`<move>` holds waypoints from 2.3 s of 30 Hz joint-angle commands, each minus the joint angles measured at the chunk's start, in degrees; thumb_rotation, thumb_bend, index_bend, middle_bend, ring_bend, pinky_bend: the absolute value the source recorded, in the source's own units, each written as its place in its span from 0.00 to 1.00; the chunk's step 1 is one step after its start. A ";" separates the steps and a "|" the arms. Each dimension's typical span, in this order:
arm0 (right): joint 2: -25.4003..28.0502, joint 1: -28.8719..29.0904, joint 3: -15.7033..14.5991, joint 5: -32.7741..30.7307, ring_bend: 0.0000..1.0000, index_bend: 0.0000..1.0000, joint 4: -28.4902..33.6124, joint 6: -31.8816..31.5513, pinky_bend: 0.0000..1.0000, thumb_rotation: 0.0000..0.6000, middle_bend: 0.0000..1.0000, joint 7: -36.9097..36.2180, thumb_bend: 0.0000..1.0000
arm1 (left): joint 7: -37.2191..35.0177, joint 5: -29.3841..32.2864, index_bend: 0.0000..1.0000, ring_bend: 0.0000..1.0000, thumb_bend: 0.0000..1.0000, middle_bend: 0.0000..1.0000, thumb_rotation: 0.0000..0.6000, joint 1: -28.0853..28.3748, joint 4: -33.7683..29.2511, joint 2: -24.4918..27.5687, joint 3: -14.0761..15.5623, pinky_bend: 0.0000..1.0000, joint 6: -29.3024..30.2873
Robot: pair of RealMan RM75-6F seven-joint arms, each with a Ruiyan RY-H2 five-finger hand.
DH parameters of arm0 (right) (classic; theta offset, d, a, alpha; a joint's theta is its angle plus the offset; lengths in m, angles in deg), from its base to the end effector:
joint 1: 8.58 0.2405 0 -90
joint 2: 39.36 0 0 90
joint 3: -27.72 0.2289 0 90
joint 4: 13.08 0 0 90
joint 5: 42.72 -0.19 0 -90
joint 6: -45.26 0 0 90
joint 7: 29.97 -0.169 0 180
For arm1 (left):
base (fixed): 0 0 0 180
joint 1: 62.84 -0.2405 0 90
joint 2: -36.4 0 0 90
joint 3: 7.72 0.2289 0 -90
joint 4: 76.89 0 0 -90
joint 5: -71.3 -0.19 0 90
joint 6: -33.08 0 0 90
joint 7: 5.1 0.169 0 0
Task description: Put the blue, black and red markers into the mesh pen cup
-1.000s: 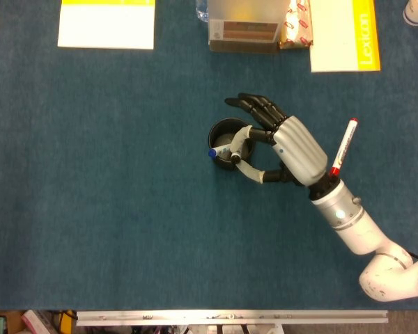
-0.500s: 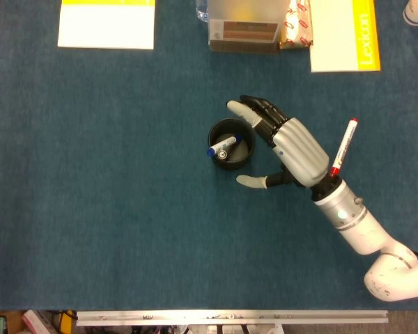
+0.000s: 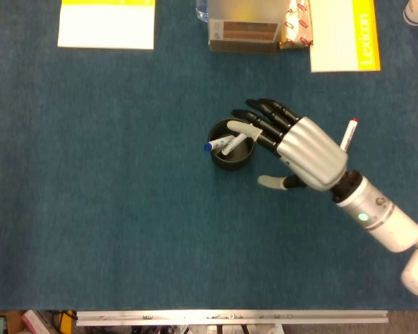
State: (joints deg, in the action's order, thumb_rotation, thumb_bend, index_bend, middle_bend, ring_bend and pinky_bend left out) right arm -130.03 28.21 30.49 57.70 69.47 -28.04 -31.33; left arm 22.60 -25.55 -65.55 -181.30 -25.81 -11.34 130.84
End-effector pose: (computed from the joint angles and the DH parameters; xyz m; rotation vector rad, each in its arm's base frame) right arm -0.0805 -0.2732 0.0054 2.0245 -0.7161 1.4850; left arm -0.2248 0.1654 0.1895 -1.3684 -0.5105 -0.8036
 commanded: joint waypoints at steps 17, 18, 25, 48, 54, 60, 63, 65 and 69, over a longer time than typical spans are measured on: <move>20.73 -0.76 -3.89 1.35 0.11 0.32 14.55 8.81 0.26 1.00 0.19 21.83 0.00 | 0.19 0.56 0.39 0.01 0.24 0.07 1.00 0.09 0.20 -0.33 -0.03 0.13 -0.14; 21.35 -0.89 -4.23 1.42 0.12 0.33 14.77 9.15 0.26 1.00 0.20 22.33 0.01 | 0.19 0.62 0.39 0.01 0.24 0.07 1.00 0.09 0.24 -0.34 -0.04 0.13 -0.14; 25.19 -2.39 -6.45 1.55 0.13 0.41 16.48 10.80 0.27 1.00 0.20 25.91 0.11 | 0.62 0.73 0.39 0.01 0.24 0.07 1.00 0.17 0.44 -0.61 -0.03 0.13 -0.26; 21.99 -5.75 -9.14 0.26 0.13 0.43 7.38 13.13 0.22 1.00 0.20 23.26 0.27 | 0.76 0.05 0.39 0.01 0.24 0.07 1.00 -0.08 -0.12 -0.40 0.00 0.13 0.63; 19.41 -5.55 -9.28 0.69 0.13 0.43 2.65 13.49 0.22 1.00 0.20 20.71 0.30 | 1.51 -0.69 0.39 0.01 0.24 0.07 1.00 -0.28 -0.38 -0.40 -0.11 0.14 1.39; 16.44 -5.28 -9.79 0.81 0.13 0.43 -0.91 14.46 0.22 1.00 0.21 17.91 0.30 | 1.89 -0.77 0.39 0.01 0.24 0.07 1.00 -0.45 -0.53 -0.50 -0.26 0.14 1.72; 15.25 -5.01 -10.23 1.06 0.13 0.43 -2.09 15.32 0.22 1.00 0.20 17.51 0.30 | 1.81 -0.85 0.39 0.01 0.24 0.07 1.00 -0.56 -0.68 -0.38 -0.25 0.15 1.89; 14.57 -4.77 -10.48 1.34 0.13 0.43 -2.80 15.80 0.22 1.00 0.20 17.48 0.30 | 1.70 -1.09 0.39 0.01 0.24 0.07 1.00 -0.74 -0.77 -0.26 -0.17 0.15 2.18; 13.61 -4.24 -10.65 1.98 0.13 0.43 -3.92 16.36 0.22 1.00 0.21 18.33 0.30 | 1.86 -1.52 0.39 0.01 0.24 0.07 1.00 -0.92 -0.97 -0.14 -0.13 0.15 2.52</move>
State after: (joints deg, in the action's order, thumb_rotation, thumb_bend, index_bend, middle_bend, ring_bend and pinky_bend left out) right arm -116.21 23.81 19.88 59.50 65.73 -11.81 -13.24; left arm 24.46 -27.08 -66.46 -182.27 -25.96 -11.47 133.36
